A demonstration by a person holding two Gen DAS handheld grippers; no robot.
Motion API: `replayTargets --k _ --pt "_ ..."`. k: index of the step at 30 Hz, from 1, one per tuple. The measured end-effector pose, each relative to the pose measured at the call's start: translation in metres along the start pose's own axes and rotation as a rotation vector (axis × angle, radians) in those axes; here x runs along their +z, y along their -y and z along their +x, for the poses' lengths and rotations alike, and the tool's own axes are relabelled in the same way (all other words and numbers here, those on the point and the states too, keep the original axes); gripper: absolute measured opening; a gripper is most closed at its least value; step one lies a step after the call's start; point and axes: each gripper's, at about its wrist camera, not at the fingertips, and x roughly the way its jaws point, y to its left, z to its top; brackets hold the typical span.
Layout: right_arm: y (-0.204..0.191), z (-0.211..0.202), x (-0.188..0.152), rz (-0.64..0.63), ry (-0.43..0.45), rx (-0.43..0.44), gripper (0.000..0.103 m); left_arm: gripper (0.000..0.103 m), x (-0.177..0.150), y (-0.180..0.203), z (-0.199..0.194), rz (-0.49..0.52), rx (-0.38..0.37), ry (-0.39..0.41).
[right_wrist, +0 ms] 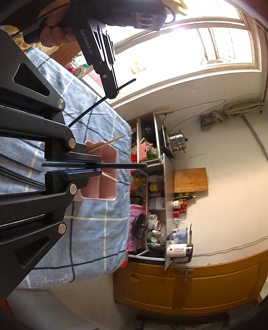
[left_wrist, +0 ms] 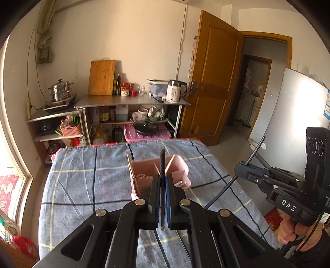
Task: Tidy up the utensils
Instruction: 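Lift both black chopsticks and carry them over the pink basket, then open both tools to drop the black chopsticks into the basket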
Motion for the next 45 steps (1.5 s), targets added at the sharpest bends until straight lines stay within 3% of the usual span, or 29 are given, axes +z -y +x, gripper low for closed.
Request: replayTargets --k 8,17,34,41,45 --pt "-0.007 0.01 0.036 0.012 0.064 0.023 0.005 0.004 0.042 -0.016 0.0 -0.024 0.02 0.048" --pt "-0.006 0.032 0.059 0.028 0.101 0.023 0.005 0.004 0.063 -0.021 0.031 -0.001 0.056 0.039" --pt "0.013 0.102 0.026 0.066 -0.026 -0.006 0.005 0.005 0.023 -0.048 0.1 -0.062 0.048 -0.051" --pt "0.018 0.123 0.012 0.079 -0.095 0.012 0.005 0.006 0.01 -0.05 0.111 -0.067 0.018 -0.08" --pt "0.018 0.124 0.007 0.078 -0.115 0.014 0.005 0.006 0.005 -0.047 0.11 -0.047 0.037 -0.076"
